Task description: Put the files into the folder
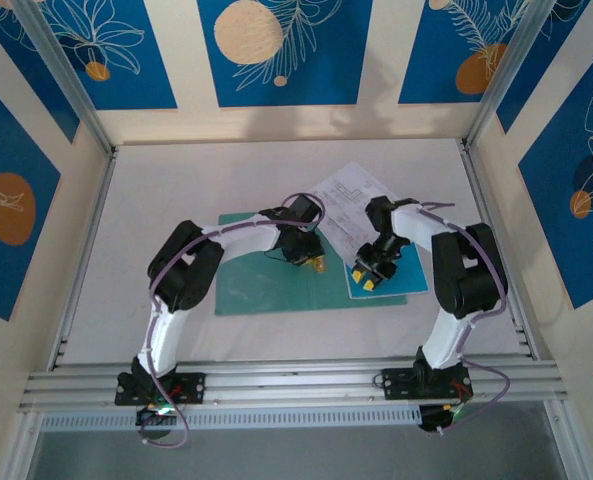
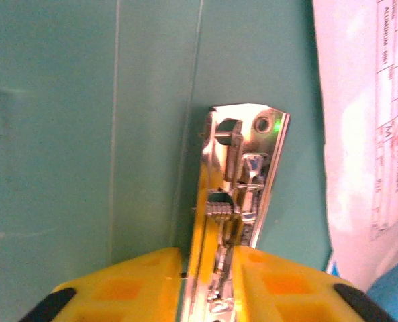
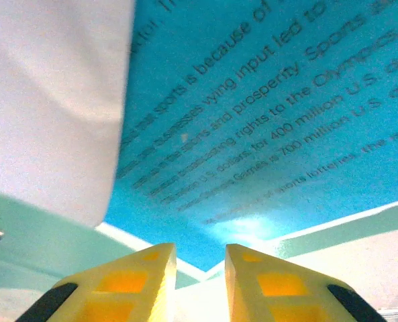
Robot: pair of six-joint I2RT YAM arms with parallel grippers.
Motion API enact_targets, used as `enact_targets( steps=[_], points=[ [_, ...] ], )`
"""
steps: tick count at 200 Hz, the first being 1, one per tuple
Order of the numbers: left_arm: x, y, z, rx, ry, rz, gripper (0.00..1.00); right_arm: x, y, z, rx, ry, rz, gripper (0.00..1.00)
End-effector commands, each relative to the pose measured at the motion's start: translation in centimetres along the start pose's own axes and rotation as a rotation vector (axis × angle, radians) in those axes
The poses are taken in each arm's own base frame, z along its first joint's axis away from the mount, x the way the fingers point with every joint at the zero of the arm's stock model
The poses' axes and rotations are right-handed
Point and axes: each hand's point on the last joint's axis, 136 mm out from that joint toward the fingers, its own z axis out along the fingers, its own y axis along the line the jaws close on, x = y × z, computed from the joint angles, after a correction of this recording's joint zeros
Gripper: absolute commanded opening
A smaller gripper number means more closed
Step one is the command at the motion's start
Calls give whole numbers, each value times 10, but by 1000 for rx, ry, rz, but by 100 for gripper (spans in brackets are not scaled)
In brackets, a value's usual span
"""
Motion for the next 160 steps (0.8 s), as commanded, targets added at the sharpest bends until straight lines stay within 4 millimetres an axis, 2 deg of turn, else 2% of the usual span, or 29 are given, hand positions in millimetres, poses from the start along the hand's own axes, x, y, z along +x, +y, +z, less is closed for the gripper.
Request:
enact_targets(
  steps=[1, 13, 30, 58, 78, 98, 118, 160],
  points=[
    [3, -2, -24, -13, -33, -7, 36, 2, 12, -35, -90, -45, -37, 30],
    [0, -11, -35, 15, -49, -13, 42, -3, 12, -51, -125, -84, -49, 31],
    [1, -29, -41, 87, -38, -38, 49, -15, 11, -70, -197, -137, -51, 32],
    [0, -68, -36, 218, -20, -86, 55, -44, 9, -86, -303, -168, 8, 33],
    [-4, -92, -28, 279, -11, -119, 57, -67, 17, -94, -380, -166, 49, 33],
    [-10, -108, -16, 311, -6, -153, 58, -90, 23, -94, -405, -156, 96, 33],
    [-17, -116, -5, 335, -15, -183, 59, -113, 25, -92, -382, -167, 125, 32],
    [-20, -118, 15, 352, -5, -208, 58, -147, 22, -77, -340, -111, 241, 31]
  ],
)
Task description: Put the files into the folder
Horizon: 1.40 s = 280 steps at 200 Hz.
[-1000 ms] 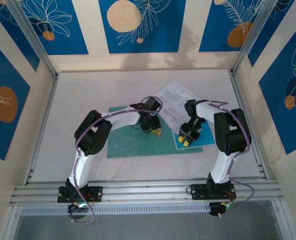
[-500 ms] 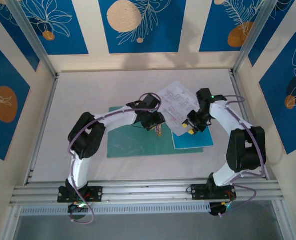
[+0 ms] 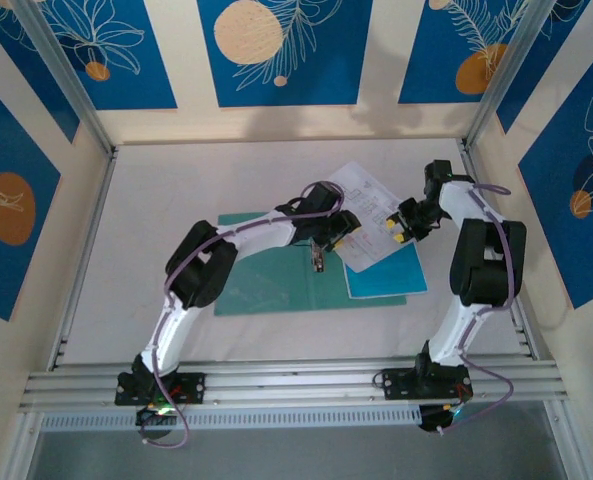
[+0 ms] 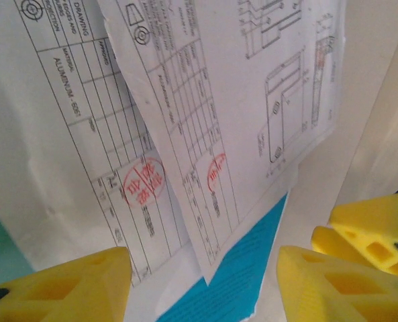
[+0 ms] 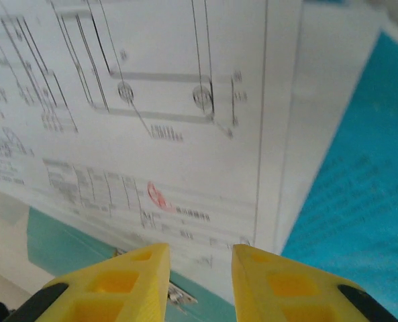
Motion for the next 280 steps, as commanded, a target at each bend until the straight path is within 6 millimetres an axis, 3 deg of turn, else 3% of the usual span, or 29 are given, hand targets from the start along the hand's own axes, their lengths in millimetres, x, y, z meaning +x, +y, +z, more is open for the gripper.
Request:
enact_targets(
  steps=[1, 62, 108, 199, 240, 280],
  points=[
    [1, -11, 9, 44, 12, -40, 58, -9, -2, 6, 16, 41, 83, 31],
    [2, -11, 24, 68, 22, -47, 49, -11, -16, 31, 154, 80, 153, 27],
    [3, 7, 35, 22, 25, -53, 44, -3, -29, 37, 218, 105, 160, 27],
    [-1, 5, 45, 39, 18, -54, 27, 10, -33, 44, 249, 137, 125, 27],
    [-2, 2, 38, 30, 6, -49, 28, 19, -30, 43, 236, 160, 116, 26],
    [1, 13, 34, -14, 17, -55, 28, 9, -4, 13, 147, 57, 67, 27]
  ],
)
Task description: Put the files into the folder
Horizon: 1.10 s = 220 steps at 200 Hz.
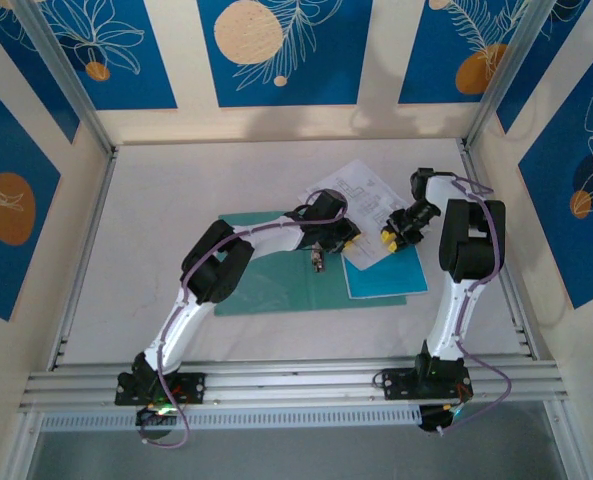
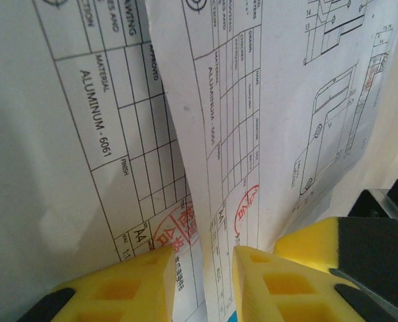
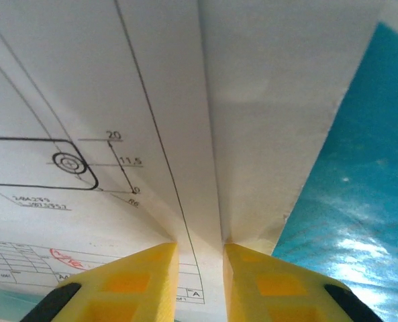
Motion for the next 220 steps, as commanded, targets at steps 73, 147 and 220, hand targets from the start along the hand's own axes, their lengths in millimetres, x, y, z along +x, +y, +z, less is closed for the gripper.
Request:
enact_targets(
  steps=[73, 147, 220],
  points=[
    [4, 17, -15, -66, 2, -5, 29, -6, 36, -10, -42, -54, -38, 26],
    [0, 23, -13, -70, 6, -5, 30, 25, 14, 20, 74, 19, -78, 26],
    [-2, 23, -20, -78, -6, 15, 4, 30, 14, 17, 56, 19, -90, 26]
  ],
)
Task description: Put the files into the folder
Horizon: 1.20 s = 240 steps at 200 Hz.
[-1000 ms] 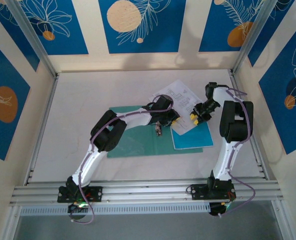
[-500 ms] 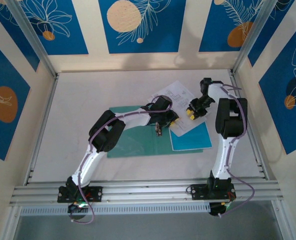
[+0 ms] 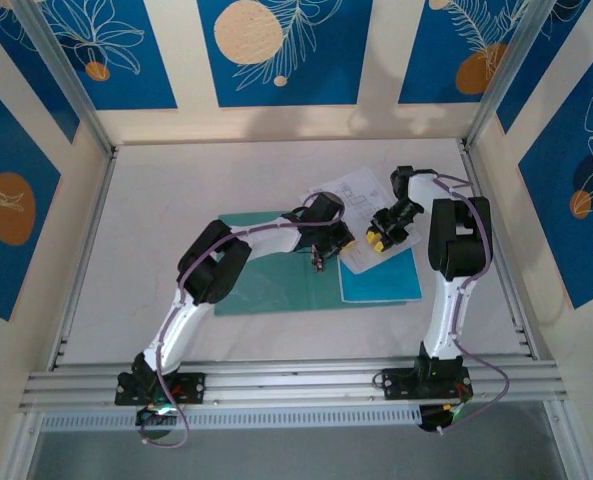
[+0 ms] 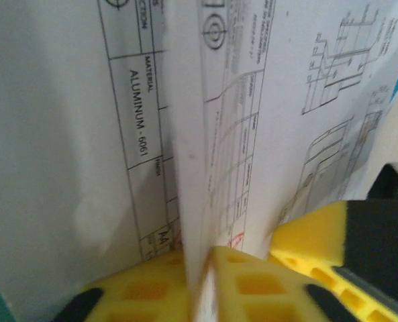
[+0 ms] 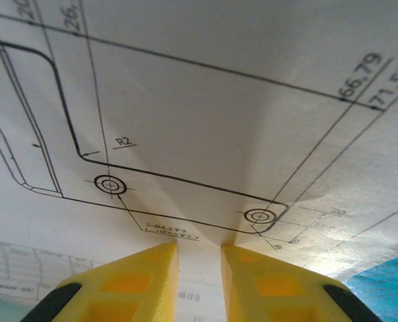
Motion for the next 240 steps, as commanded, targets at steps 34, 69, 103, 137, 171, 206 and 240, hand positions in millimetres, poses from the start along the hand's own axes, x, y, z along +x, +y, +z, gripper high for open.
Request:
enact_targets(
  steps=[34, 69, 103, 137, 171, 206, 240],
  points=[
    [-1, -15, -24, 12, -12, 38, 0, 8, 24, -41, -119, -104, -118, 41],
    [1, -42, -51, 46, -26, 110, 0, 20, 35, -97, -201, -240, -219, 59],
    [5, -34, -81, -8, 4, 166, 0, 35, 22, -122, -254, -263, -241, 63],
    [5, 4, -115, -71, 50, 207, 0, 59, 13, -115, -289, -189, -308, 65],
    [7, 56, -151, -200, 105, 306, 0, 82, 7, -102, -312, -131, -379, 64],
    [4, 104, -179, -362, 127, 380, 0, 97, 8, -86, -312, -82, -423, 64],
    [-6, 131, -196, -474, 117, 414, 0, 113, 20, -63, -281, -33, -486, 64]
  ],
)
